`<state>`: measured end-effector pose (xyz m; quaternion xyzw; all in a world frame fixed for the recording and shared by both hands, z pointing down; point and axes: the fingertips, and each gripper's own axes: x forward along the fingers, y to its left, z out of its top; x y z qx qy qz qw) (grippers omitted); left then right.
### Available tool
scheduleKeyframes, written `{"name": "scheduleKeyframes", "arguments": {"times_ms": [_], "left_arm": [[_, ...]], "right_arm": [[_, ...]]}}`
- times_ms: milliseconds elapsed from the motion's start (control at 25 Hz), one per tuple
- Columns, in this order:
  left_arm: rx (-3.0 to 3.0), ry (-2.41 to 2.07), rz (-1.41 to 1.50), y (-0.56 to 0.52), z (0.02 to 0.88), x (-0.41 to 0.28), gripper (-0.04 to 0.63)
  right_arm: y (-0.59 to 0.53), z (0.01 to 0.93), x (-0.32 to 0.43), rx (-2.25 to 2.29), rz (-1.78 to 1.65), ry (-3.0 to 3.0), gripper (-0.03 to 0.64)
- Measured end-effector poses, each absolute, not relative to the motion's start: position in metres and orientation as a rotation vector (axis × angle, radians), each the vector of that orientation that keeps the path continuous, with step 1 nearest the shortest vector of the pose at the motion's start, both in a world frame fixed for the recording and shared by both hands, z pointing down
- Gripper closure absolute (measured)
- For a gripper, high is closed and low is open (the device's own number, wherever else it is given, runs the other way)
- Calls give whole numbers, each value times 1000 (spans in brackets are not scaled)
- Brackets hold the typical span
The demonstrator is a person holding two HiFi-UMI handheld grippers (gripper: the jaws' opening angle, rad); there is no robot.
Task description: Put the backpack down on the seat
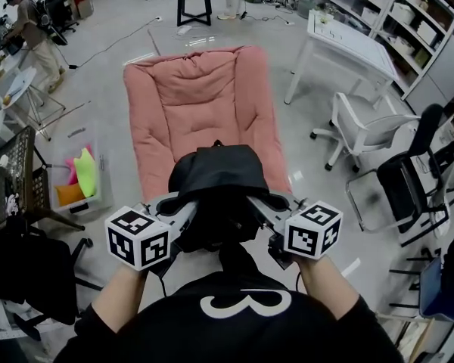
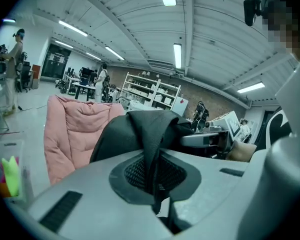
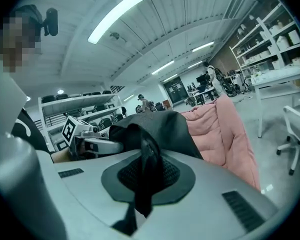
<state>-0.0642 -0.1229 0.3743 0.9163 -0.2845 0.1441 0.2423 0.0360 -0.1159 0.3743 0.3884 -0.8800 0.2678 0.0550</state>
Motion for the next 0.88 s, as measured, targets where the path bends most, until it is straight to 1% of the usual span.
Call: {"name": "scheduleKeyframes", "arguments": {"times_ms": [440,880], "left_arm": [[2429,-884,415,-241,385,-54,584],[2373,-949,480,-359,430,-37,584]], "right_arm": [[-243,387,46,1047,877,-2694,598],[-365,433,64,1009,893,-2638,598]]}}
